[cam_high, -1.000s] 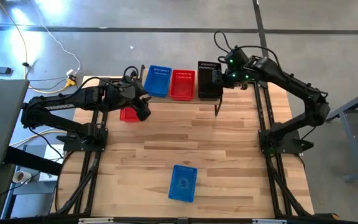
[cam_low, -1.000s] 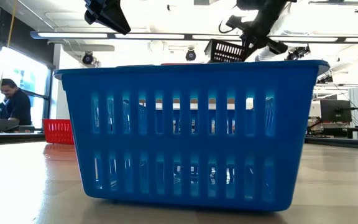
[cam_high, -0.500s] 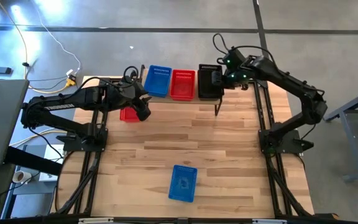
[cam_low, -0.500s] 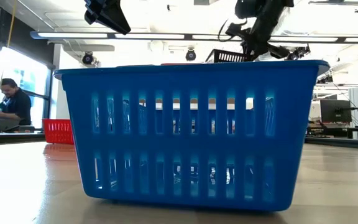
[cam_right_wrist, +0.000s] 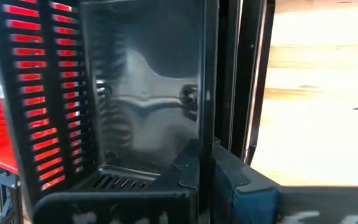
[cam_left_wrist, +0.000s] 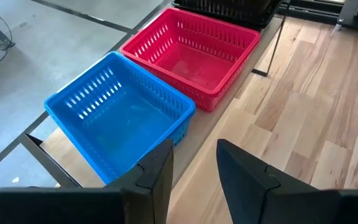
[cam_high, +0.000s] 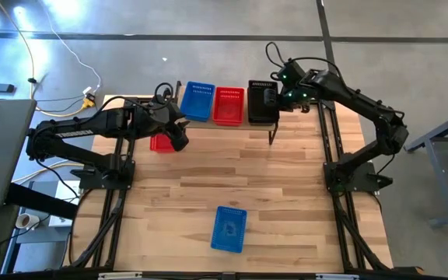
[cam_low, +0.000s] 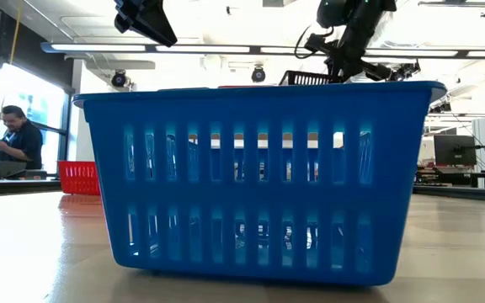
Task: Stack baskets on shelf by color
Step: Stack the black basket into the black baskets on the shelf
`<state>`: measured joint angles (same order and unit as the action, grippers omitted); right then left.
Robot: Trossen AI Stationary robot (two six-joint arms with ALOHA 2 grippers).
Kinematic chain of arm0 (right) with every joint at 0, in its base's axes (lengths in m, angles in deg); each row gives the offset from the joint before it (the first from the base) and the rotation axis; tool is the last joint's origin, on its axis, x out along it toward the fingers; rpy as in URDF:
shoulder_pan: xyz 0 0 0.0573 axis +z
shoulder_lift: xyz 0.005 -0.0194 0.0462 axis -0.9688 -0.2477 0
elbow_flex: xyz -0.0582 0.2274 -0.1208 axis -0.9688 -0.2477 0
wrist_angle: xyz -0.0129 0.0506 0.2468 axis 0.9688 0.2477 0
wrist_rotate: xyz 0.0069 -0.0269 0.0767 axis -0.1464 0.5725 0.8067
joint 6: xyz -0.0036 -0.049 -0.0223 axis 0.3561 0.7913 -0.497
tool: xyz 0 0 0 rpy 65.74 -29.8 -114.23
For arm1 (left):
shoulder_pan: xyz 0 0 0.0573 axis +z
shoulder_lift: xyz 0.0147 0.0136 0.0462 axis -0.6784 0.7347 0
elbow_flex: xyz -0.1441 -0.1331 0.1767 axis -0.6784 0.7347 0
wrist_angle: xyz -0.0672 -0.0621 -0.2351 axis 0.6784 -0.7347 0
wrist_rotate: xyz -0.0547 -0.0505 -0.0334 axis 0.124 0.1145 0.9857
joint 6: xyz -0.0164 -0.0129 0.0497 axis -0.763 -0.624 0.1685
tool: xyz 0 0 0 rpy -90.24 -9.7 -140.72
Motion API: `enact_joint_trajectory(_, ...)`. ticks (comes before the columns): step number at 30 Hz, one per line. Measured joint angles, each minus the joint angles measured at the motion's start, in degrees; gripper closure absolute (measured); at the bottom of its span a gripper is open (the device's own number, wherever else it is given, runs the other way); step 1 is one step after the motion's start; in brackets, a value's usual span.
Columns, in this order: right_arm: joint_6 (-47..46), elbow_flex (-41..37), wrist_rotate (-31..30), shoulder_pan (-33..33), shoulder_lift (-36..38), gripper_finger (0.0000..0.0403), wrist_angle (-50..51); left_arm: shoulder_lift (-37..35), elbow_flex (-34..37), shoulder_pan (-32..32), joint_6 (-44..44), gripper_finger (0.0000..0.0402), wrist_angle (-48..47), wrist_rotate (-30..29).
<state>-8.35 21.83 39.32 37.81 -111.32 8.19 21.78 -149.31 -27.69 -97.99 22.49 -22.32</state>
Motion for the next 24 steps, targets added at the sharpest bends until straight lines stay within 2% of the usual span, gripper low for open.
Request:
enact_joint_trajectory(11,2.00,-0.02,0.15,-0.02,0.83,0.0317,-1.31,0.00,0.00,0.00,-0.81,0.0287,-0.02,-0.06)
enact_joint_trajectory(24,4.98,-0.02,-0.17,0.39,4.86,0.0308,-1.27,0.00,0.00,0.00,-3.03,0.0287,-0.02,-0.24)
